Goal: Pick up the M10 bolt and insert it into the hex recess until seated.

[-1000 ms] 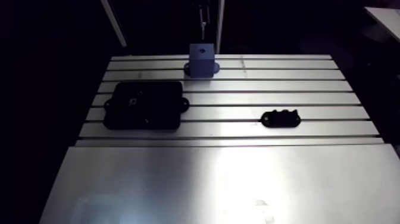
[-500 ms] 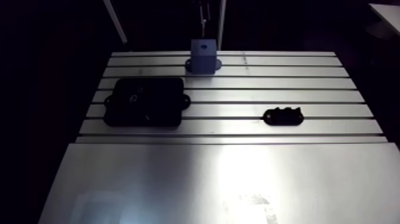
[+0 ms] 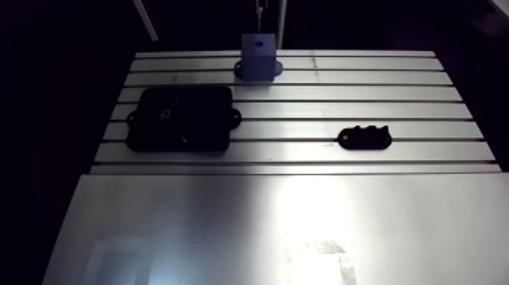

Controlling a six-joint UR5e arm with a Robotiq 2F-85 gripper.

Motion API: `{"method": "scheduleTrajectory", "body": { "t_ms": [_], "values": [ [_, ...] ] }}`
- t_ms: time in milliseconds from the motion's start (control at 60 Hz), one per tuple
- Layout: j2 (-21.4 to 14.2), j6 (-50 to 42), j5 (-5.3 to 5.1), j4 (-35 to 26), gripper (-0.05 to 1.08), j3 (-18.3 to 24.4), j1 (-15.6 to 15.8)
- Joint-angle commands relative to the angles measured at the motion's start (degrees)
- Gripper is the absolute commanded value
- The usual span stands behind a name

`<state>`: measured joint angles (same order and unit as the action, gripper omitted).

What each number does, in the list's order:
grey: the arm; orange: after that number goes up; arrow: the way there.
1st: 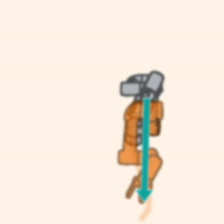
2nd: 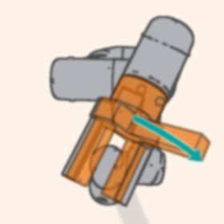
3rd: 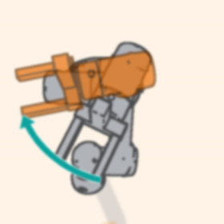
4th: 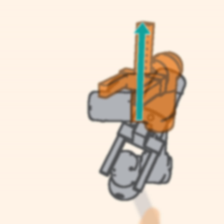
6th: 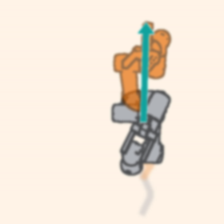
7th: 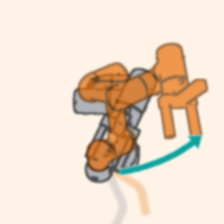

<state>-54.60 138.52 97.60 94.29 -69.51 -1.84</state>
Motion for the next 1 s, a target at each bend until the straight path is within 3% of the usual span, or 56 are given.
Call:
{"method": "scheduleTrajectory", "body": {
  "t_ms": [17, 1000],
  "values": [
    [1.0, 0.2, 0.00, 0.0, 0.97, 1.0, 0.1],
    [2.4, 0.2, 0.00, -0.6, 0.97, 1.1, 0.2]
  ]
}}
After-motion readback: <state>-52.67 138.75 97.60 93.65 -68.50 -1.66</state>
